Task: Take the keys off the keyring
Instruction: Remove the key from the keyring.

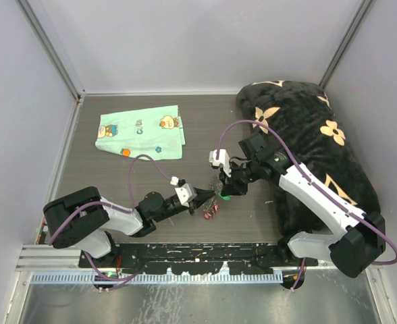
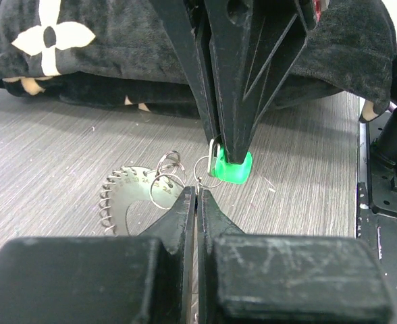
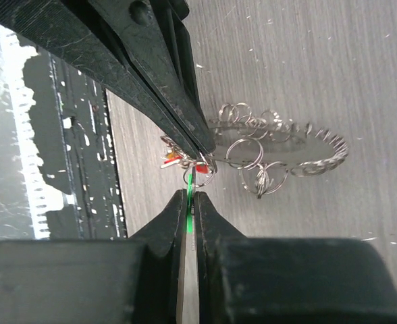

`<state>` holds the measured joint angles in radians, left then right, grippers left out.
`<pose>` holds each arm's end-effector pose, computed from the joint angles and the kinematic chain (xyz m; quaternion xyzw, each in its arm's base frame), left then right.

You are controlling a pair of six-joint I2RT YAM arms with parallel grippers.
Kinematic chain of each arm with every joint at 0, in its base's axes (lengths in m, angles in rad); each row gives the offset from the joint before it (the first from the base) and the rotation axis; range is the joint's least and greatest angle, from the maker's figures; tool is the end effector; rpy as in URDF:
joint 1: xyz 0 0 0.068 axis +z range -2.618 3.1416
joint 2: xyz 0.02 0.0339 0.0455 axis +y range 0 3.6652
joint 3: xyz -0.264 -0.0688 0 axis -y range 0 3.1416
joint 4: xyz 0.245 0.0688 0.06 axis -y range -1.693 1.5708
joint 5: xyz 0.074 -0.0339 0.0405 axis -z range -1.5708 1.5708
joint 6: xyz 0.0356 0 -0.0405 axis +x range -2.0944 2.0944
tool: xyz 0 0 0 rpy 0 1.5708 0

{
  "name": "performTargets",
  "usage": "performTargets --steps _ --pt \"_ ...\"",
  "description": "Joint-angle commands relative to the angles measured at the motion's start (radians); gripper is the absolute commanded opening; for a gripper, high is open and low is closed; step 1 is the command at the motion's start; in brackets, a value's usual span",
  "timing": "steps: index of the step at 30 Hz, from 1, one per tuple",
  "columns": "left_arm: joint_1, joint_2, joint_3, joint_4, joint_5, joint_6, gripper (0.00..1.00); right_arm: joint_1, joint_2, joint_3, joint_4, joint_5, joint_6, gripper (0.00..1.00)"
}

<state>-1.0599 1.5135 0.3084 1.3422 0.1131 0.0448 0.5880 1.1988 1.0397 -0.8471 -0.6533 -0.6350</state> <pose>0.1221 -0.2260 0.1847 0.3804 0.5361 -0.3983 0.6397 0.1795 0.1457 0.2935 -0.5954 0.6935 0.3019 0.2710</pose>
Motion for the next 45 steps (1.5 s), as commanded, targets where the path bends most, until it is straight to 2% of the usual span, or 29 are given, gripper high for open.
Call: performTargets --steps 1,9,19,30,38,45 --pt "0.007 -0.005 0.028 0.087 -0.004 0.007 0.00 -0.033 0.029 0.042 -0.007 -0.110 0.093 0.01" --pt "0.008 -0.014 0.016 0.087 -0.012 0.009 0.00 -0.082 0.075 0.042 0.033 -0.260 0.212 0.01" --pt "0.010 -0.018 0.019 0.087 -0.028 0.002 0.00 -0.088 0.054 -0.029 0.177 -0.280 0.443 0.01" --pt "0.009 -0.044 0.018 0.087 -0.058 -0.009 0.00 -0.088 0.018 -0.103 0.270 -0.341 0.603 0.07" --pt "0.010 -0.067 0.014 0.087 -0.082 -0.009 0.00 -0.088 -0.018 -0.184 0.405 -0.400 0.775 0.06" --pt "0.010 -0.090 0.013 0.088 -0.104 -0.016 0.00 -0.094 -0.026 -0.197 0.438 -0.437 0.859 0.06"
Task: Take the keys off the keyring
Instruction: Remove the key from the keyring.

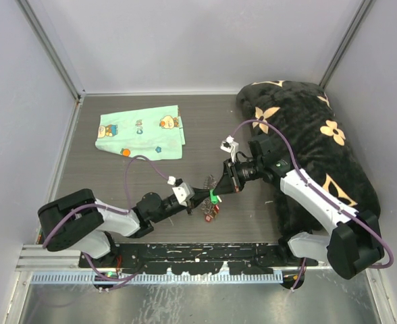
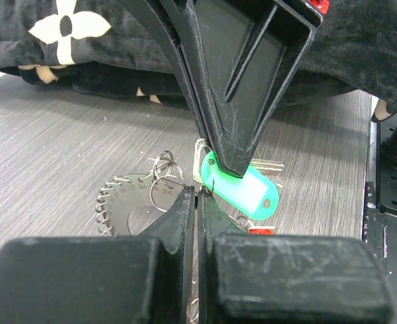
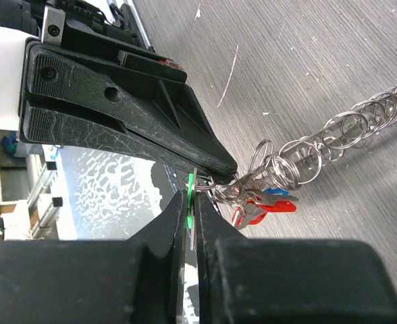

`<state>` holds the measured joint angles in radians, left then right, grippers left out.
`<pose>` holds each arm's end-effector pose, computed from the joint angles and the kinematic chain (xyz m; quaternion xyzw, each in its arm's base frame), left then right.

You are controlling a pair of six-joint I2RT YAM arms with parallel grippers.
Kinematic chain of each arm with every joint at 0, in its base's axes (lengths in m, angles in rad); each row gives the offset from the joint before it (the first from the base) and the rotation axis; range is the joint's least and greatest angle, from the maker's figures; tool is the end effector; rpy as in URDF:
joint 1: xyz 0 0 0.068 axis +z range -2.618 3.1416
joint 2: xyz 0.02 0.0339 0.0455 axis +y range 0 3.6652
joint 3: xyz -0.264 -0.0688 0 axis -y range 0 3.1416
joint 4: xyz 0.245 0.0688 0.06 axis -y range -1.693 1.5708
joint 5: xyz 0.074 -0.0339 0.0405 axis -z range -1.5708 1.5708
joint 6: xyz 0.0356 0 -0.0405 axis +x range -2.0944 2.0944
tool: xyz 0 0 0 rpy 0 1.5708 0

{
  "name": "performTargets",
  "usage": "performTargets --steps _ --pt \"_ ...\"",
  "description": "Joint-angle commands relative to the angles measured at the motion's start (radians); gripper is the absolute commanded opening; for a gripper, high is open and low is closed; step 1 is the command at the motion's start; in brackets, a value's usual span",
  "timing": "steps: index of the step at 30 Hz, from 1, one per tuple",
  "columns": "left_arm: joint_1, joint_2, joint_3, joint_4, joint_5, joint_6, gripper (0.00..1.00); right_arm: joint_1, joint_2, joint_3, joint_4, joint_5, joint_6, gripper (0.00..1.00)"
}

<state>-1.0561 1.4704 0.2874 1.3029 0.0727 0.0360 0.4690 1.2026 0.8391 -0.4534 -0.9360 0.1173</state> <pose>0.1210 -0.2193 0.1852 0.3676 0.5525 -0.3861 0.6408 0.2015 0.1342 0.2594 -0.3087 0.7880 0.4965 0.1933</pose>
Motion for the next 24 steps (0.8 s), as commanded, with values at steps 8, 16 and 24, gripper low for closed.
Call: performTargets --steps 8,16,24 --pt "0.006 -0.105 0.046 0.127 -0.069 -0.009 0.00 0.016 -0.018 0.057 0.056 -0.185 0.165 0.06" --pt "0.007 -0.133 0.093 0.127 -0.067 0.005 0.00 0.016 -0.011 0.163 0.039 -0.199 0.184 0.05" --pt "0.006 -0.150 0.137 0.127 -0.054 -0.007 0.00 0.016 -0.023 0.242 0.019 -0.154 0.201 0.08"
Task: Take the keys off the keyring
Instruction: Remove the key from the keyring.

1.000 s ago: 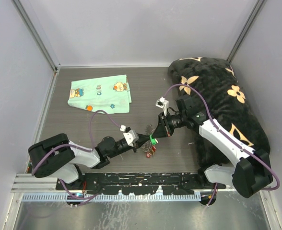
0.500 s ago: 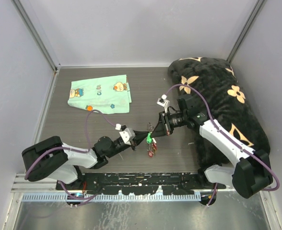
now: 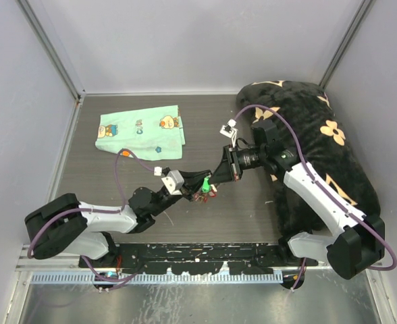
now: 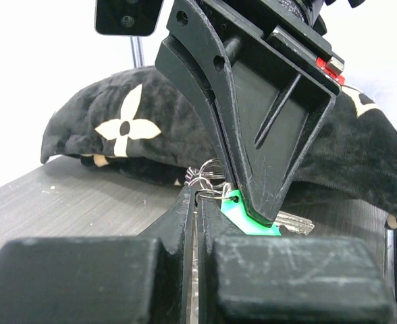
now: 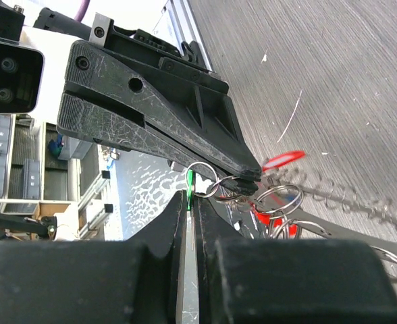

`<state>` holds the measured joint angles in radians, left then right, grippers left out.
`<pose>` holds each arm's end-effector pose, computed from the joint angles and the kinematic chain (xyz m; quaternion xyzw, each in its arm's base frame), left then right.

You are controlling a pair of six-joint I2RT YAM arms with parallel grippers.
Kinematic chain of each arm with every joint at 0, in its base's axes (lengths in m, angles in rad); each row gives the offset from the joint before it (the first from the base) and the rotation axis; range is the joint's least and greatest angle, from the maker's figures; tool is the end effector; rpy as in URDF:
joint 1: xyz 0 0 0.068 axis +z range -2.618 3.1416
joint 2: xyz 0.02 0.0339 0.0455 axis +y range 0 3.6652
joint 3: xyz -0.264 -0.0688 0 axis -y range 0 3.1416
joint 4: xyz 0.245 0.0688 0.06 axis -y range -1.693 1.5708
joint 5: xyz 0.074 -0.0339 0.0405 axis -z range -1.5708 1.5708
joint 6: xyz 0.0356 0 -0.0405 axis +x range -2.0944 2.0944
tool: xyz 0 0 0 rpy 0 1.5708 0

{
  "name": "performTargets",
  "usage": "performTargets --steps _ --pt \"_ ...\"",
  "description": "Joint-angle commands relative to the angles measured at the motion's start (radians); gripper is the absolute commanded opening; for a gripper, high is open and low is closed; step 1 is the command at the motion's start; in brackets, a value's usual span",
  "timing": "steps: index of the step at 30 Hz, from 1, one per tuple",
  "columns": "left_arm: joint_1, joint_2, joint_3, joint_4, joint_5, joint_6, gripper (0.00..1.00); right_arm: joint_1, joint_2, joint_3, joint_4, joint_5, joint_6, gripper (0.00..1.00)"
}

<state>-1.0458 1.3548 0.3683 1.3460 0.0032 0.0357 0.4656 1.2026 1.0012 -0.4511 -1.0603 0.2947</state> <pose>0.1258 -0.2174 0.2387 0.2942 0.4874 -0.3986 0.7190 0.2091 0.1398 0.3141 -0.2893 0.7514 0.5628 0.1869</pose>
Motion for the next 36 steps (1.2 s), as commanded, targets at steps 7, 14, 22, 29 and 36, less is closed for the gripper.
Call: performTargets --steps 7,14,22,29,36 --pt "-0.005 -0.063 0.063 0.084 0.027 -0.020 0.00 0.007 -0.043 0.137 -0.010 -0.030 0.022 0.08" --pt "-0.004 -0.077 0.045 0.084 0.046 -0.028 0.00 -0.029 -0.062 0.165 -0.040 -0.049 0.017 0.08" --pt "-0.004 -0.077 0.021 0.084 0.078 -0.033 0.00 -0.056 -0.073 0.124 -0.035 -0.099 0.048 0.08" --pt "-0.005 -0.070 0.010 0.084 0.089 -0.055 0.00 -0.065 -0.086 0.001 0.102 -0.172 0.223 0.10" --pt "-0.005 -0.059 -0.003 0.084 0.079 -0.084 0.00 -0.074 -0.094 -0.103 0.264 -0.233 0.403 0.10"
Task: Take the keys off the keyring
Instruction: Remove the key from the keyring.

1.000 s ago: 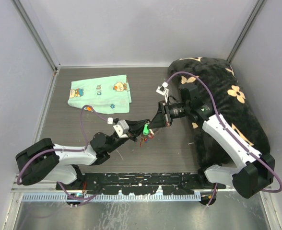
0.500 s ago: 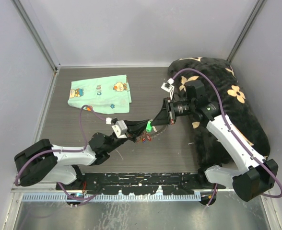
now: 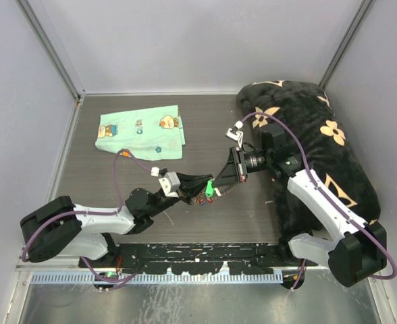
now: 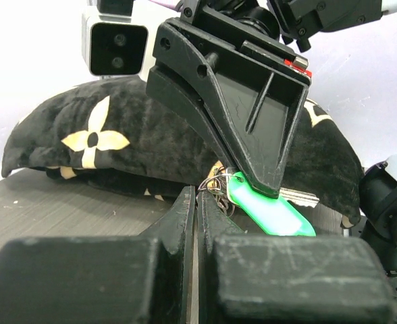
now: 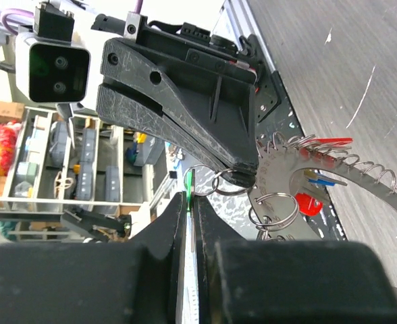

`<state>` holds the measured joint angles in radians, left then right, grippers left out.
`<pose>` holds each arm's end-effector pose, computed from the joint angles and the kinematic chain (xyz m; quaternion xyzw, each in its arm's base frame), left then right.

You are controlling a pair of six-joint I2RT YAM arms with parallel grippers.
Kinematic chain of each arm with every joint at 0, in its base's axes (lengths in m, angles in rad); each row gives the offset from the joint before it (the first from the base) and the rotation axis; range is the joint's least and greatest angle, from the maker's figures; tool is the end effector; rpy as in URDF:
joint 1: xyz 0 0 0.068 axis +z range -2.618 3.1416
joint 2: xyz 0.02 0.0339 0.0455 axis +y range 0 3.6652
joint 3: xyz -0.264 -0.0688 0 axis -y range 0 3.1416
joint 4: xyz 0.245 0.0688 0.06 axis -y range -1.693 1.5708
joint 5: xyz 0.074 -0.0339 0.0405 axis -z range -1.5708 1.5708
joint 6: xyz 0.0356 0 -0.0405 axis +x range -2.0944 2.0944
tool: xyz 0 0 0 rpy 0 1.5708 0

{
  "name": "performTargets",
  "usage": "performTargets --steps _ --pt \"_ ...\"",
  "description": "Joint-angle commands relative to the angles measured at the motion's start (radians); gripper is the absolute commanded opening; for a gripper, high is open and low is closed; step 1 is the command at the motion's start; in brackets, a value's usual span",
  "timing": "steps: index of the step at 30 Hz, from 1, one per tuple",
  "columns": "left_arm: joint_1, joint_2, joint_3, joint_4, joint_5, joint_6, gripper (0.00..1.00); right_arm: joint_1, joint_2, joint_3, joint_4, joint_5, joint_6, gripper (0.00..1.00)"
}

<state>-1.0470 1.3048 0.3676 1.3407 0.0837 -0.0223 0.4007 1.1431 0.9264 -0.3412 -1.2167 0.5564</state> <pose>0.1198 -0.2134 0.2493 0.3003 0.4628 -0.4447 0.7056 0.2042 0.1228 0.3139 -0.2206 0.7370 0.6269 0.1232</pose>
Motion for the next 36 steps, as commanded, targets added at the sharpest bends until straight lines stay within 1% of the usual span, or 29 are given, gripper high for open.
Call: performTargets --steps 1,5,8,11,15,23,30,36 --pt "-0.004 -0.009 -0.006 0.089 -0.006 -0.027 0.00 -0.010 -0.035 -0.042 0.174 -0.080 0.163 0.09" --pt "-0.004 -0.009 -0.021 0.089 -0.020 -0.030 0.00 -0.021 -0.037 -0.091 0.253 -0.097 0.243 0.09" --pt "-0.004 -0.007 -0.028 0.089 -0.029 -0.030 0.00 -0.032 -0.037 -0.101 0.275 -0.102 0.269 0.09" --pt "-0.004 -0.001 -0.032 0.088 -0.037 -0.031 0.00 -0.042 -0.035 -0.114 0.287 -0.104 0.289 0.10" --pt "-0.003 0.015 -0.035 0.088 -0.040 -0.045 0.00 -0.050 -0.032 -0.152 0.367 -0.108 0.361 0.12" --pt "-0.004 0.054 -0.023 0.089 -0.035 -0.107 0.00 -0.056 -0.013 -0.179 0.426 -0.108 0.444 0.16" --pt "-0.004 0.082 -0.017 0.089 -0.070 -0.173 0.00 -0.072 0.020 -0.213 0.489 -0.110 0.534 0.20" --pt "-0.003 0.123 0.011 0.089 -0.112 -0.219 0.00 -0.075 0.072 -0.203 0.521 -0.120 0.590 0.23"
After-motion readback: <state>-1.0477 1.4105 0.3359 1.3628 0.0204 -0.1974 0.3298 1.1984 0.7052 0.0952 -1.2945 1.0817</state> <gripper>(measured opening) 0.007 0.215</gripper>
